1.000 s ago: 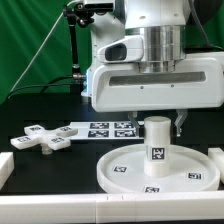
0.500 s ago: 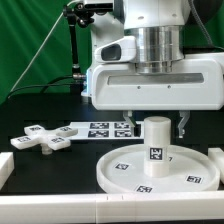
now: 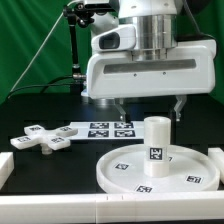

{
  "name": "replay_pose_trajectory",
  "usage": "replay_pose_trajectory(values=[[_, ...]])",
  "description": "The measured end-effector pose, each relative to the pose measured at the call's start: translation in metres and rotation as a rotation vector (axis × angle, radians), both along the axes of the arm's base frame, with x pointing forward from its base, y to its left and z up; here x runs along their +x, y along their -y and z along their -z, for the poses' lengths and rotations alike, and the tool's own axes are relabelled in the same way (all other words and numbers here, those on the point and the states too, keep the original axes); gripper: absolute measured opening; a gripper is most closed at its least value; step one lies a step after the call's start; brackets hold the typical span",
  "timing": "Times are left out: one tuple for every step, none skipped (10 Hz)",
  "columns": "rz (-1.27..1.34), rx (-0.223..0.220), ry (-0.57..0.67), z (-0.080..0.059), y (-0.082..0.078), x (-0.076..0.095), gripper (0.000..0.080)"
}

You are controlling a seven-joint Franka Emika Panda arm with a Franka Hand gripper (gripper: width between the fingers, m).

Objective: Assemble round table

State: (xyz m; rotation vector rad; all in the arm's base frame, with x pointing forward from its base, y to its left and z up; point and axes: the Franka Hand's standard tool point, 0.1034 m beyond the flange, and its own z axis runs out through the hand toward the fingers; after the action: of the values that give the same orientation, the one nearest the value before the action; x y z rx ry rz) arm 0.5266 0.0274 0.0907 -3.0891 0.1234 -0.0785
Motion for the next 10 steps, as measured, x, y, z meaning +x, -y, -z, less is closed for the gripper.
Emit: replay_pose_trajectory(values=[[0.003,-0.002,0.001,-0.006,0.006,-0.009,0.0649],[0.003,-0.002,-0.002,-0.005,0.005,-0.010,0.0649],[0.000,-0.002,-0.004,-0.003,0.004,-0.009,0.0649],[0.000,-0.002,-0.005,-0.002,0.004,-0.009,0.0649],[0.000,-0.002,-0.005,-0.002,0.004,-0.009,0.0649],[-0.002,-0.003,-0.005,-0.002,0.005,-0.010,0.0649],[-0.058,-0.009,-0.014,-0.004,0.019,-0.015,0.0649],[-0.093,-0.015,-0.025,-0.003,0.045,-0.029,0.0649],[-0.098,-0.015,-0.034,-0.001,0.066,-0.038,0.0649],[-0.131,-0.019,-0.033,-0.001,0.087,-0.041,0.0649]])
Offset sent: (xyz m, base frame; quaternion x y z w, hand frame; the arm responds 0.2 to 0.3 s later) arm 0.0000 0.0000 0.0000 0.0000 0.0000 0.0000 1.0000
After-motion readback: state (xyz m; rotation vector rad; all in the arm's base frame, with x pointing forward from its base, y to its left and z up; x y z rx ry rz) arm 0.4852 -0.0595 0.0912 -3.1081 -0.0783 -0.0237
